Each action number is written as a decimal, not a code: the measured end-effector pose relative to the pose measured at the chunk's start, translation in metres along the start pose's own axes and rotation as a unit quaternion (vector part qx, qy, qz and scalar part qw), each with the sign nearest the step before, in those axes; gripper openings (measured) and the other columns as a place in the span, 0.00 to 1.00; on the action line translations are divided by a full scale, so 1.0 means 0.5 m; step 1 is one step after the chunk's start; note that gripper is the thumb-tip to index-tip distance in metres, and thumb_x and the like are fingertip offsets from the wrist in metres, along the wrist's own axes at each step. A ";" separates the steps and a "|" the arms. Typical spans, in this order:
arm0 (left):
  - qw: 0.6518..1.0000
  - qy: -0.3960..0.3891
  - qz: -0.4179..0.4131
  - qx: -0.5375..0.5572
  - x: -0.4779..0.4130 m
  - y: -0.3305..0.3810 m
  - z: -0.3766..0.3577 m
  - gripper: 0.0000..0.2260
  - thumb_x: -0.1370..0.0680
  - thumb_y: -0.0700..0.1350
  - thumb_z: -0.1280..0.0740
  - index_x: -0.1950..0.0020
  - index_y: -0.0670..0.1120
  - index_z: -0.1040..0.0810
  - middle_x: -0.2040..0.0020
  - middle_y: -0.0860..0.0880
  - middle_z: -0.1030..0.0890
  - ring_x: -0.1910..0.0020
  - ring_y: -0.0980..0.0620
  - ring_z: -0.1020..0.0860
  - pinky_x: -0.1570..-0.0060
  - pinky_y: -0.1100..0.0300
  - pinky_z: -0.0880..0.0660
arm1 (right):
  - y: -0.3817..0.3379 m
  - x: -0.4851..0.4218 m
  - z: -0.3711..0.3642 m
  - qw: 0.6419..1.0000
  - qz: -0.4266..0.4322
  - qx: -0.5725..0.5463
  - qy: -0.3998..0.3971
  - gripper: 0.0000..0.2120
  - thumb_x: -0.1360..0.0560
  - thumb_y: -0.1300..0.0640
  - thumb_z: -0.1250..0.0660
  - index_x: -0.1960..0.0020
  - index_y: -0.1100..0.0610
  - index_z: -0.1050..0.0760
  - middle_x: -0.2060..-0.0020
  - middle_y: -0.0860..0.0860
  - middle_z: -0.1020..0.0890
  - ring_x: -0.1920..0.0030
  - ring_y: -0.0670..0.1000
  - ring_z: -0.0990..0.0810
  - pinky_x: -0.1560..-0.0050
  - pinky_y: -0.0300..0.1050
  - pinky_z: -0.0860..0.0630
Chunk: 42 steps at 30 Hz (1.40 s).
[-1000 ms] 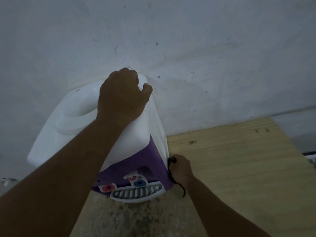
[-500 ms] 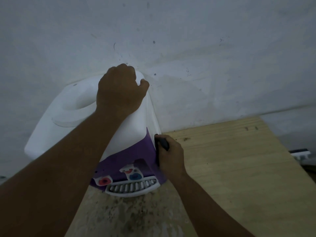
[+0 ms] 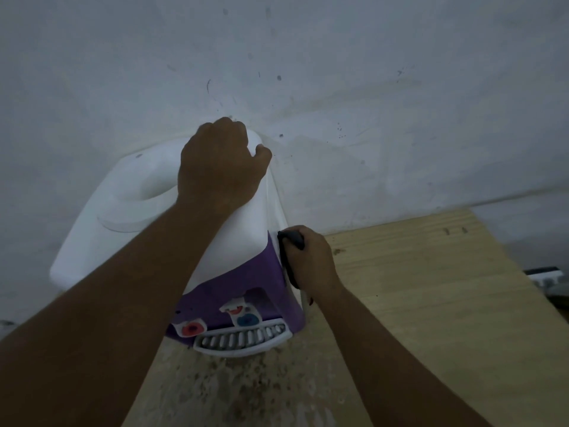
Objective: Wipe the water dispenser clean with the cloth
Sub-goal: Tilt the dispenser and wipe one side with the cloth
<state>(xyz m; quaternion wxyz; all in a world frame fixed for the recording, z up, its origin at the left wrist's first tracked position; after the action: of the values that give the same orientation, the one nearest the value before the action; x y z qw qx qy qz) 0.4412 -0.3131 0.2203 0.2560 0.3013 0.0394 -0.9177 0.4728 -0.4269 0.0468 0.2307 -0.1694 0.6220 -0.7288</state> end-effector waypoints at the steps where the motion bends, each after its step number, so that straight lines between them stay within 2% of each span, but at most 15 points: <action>1: 1.000 -0.002 0.001 0.003 0.000 0.001 0.001 0.14 0.26 0.54 0.37 0.58 0.44 0.24 0.56 0.47 0.22 0.53 0.45 0.24 0.52 0.52 0.28 | 0.000 -0.005 0.002 1.000 -0.010 -0.009 -0.010 0.08 0.24 0.61 0.36 0.50 0.57 0.19 0.59 0.49 0.17 0.61 0.45 0.20 0.63 0.32 0.27; 3: 1.000 -0.010 0.006 0.006 0.000 0.001 0.001 0.13 0.26 0.54 0.37 0.58 0.44 0.25 0.56 0.48 0.22 0.54 0.46 0.25 0.54 0.53 0.29 | 0.006 -0.001 0.011 0.999 -0.031 -0.026 -0.032 0.07 0.24 0.60 0.36 0.53 0.58 0.19 0.61 0.52 0.16 0.60 0.50 0.19 0.60 0.42 0.24; 6: 1.000 -0.010 0.003 0.006 0.000 0.001 0.003 0.13 0.26 0.54 0.37 0.59 0.44 0.25 0.57 0.48 0.22 0.55 0.46 0.26 0.55 0.54 0.30 | 0.009 0.028 0.032 0.994 -0.042 -0.070 -0.069 0.07 0.24 0.59 0.35 0.55 0.60 0.20 0.62 0.59 0.18 0.63 0.51 0.21 0.62 0.50 0.24; 8: 1.000 -0.013 0.004 0.009 0.000 0.000 0.002 0.12 0.26 0.54 0.37 0.59 0.45 0.26 0.57 0.48 0.22 0.55 0.46 0.25 0.54 0.53 0.29 | 0.001 0.055 0.043 0.988 -0.049 -0.124 -0.077 0.06 0.23 0.60 0.35 0.54 0.60 0.19 0.61 0.61 0.18 0.64 0.52 0.21 0.63 0.49 0.25; 11: 1.000 -0.008 0.006 0.006 0.001 0.000 0.001 0.13 0.26 0.54 0.37 0.58 0.44 0.25 0.56 0.48 0.22 0.55 0.46 0.25 0.53 0.52 0.27 | -0.016 0.083 0.048 0.979 -0.044 -0.191 -0.064 0.07 0.22 0.62 0.35 0.51 0.57 0.18 0.60 0.57 0.16 0.61 0.52 0.19 0.63 0.43 0.24; 16: 1.000 -0.010 0.004 -0.002 -0.002 0.000 0.000 0.13 0.26 0.54 0.37 0.58 0.44 0.24 0.57 0.48 0.22 0.56 0.46 0.25 0.54 0.53 0.29 | -0.023 0.042 0.025 0.995 -0.008 -0.091 -0.036 0.07 0.22 0.61 0.36 0.51 0.56 0.18 0.62 0.51 0.17 0.63 0.47 0.20 0.64 0.37 0.26; 20: 1.000 -0.014 0.007 0.002 -0.001 0.000 0.001 0.13 0.26 0.54 0.37 0.58 0.44 0.24 0.57 0.49 0.23 0.57 0.47 0.26 0.56 0.55 0.31 | -0.022 0.007 0.006 1.000 -0.011 -0.020 -0.014 0.09 0.22 0.61 0.37 0.50 0.57 0.18 0.59 0.51 0.16 0.58 0.49 0.20 0.60 0.40 0.25; 24: 1.000 -0.013 0.008 0.003 0.000 0.002 0.004 0.13 0.26 0.54 0.37 0.58 0.44 0.25 0.58 0.48 0.23 0.56 0.46 0.26 0.56 0.54 0.29 | -0.019 0.034 0.023 0.998 -0.010 -0.050 -0.039 0.08 0.22 0.59 0.37 0.53 0.60 0.19 0.62 0.56 0.17 0.64 0.47 0.23 0.65 0.37 0.29; 27: 1.000 -0.008 0.007 -0.002 0.002 0.002 0.001 0.13 0.26 0.54 0.37 0.58 0.44 0.24 0.58 0.49 0.23 0.55 0.46 0.25 0.55 0.54 0.29 | -0.008 0.052 0.034 0.996 -0.001 -0.071 -0.059 0.10 0.21 0.58 0.37 0.54 0.63 0.20 0.62 0.61 0.19 0.66 0.46 0.25 0.66 0.39 0.30; 30: 1.000 -0.004 0.009 -0.004 0.001 0.000 -0.001 0.13 0.26 0.54 0.37 0.58 0.45 0.24 0.57 0.49 0.23 0.55 0.47 0.25 0.55 0.54 0.29 | -0.005 0.035 0.022 0.996 -0.026 -0.062 -0.056 0.10 0.21 0.57 0.38 0.51 0.61 0.20 0.61 0.57 0.18 0.63 0.47 0.23 0.64 0.40 0.29; 33: 1.000 0.000 0.006 0.001 0.002 -0.001 0.000 0.12 0.26 0.54 0.37 0.58 0.45 0.25 0.57 0.49 0.23 0.55 0.47 0.26 0.54 0.54 0.29 | -0.016 -0.009 0.001 0.999 -0.026 0.011 -0.022 0.09 0.21 0.56 0.38 0.49 0.58 0.20 0.59 0.49 0.18 0.60 0.47 0.22 0.63 0.37 0.30; 36: 1.000 -0.005 0.005 0.000 0.002 0.001 0.000 0.13 0.26 0.54 0.37 0.57 0.44 0.24 0.57 0.49 0.23 0.55 0.48 0.27 0.56 0.55 0.31 | -0.029 -0.040 -0.011 0.995 0.013 0.097 -0.003 0.08 0.22 0.61 0.39 0.52 0.61 0.22 0.59 0.52 0.19 0.62 0.49 0.25 0.69 0.36 0.37; 38: 1.000 -0.004 0.007 -0.002 0.001 0.002 0.001 0.13 0.26 0.54 0.37 0.57 0.44 0.24 0.56 0.49 0.22 0.54 0.47 0.26 0.55 0.55 0.31 | -0.031 -0.038 -0.006 0.990 0.038 0.134 -0.013 0.07 0.23 0.63 0.40 0.53 0.63 0.23 0.60 0.55 0.19 0.63 0.49 0.26 0.68 0.38 0.39; 42: 1.000 -0.006 0.007 0.001 0.001 0.000 0.001 0.13 0.26 0.54 0.37 0.58 0.44 0.24 0.56 0.49 0.22 0.55 0.46 0.25 0.55 0.54 0.29 | -0.026 -0.017 0.025 0.985 0.067 0.136 -0.078 0.09 0.22 0.64 0.40 0.56 0.66 0.23 0.61 0.58 0.18 0.65 0.49 0.25 0.70 0.32 0.35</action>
<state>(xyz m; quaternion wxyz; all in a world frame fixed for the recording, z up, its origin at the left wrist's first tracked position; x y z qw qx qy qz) 0.4407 -0.3135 0.2203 0.2625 0.2962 0.0346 -0.9177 0.4849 -0.4310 0.0621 0.3477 -0.1507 0.5073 -0.7740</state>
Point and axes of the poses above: each hand's wrist, its own x-axis away from the middle knuckle, its own z-axis out of the back of the hand, y = z × x, the point moved 1 cm from there along -x, towards the middle knuckle
